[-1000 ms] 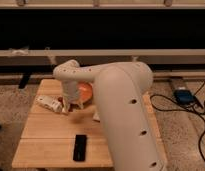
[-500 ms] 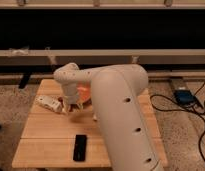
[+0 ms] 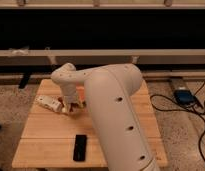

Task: Place the pepper in the ceramic cup

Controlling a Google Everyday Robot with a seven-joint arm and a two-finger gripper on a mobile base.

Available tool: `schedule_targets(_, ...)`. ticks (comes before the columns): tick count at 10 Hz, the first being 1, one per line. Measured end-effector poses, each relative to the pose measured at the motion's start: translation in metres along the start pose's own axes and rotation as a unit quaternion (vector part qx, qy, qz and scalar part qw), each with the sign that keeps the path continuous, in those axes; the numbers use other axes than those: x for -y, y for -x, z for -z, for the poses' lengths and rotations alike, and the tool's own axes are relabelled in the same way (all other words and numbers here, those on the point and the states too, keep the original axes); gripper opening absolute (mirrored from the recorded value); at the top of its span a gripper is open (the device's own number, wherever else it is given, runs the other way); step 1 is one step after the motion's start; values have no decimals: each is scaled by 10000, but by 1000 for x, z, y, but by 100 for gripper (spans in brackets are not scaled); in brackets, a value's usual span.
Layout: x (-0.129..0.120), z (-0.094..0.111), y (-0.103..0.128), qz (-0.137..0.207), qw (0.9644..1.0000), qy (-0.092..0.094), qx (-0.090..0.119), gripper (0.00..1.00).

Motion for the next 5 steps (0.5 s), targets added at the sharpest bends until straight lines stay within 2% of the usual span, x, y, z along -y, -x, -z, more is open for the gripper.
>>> schedule_targets(3, 13, -8, 16, 62, 9998, -183, 49, 65)
schedule_targets(5, 16, -12, 21, 100, 9997, -225, 46, 65)
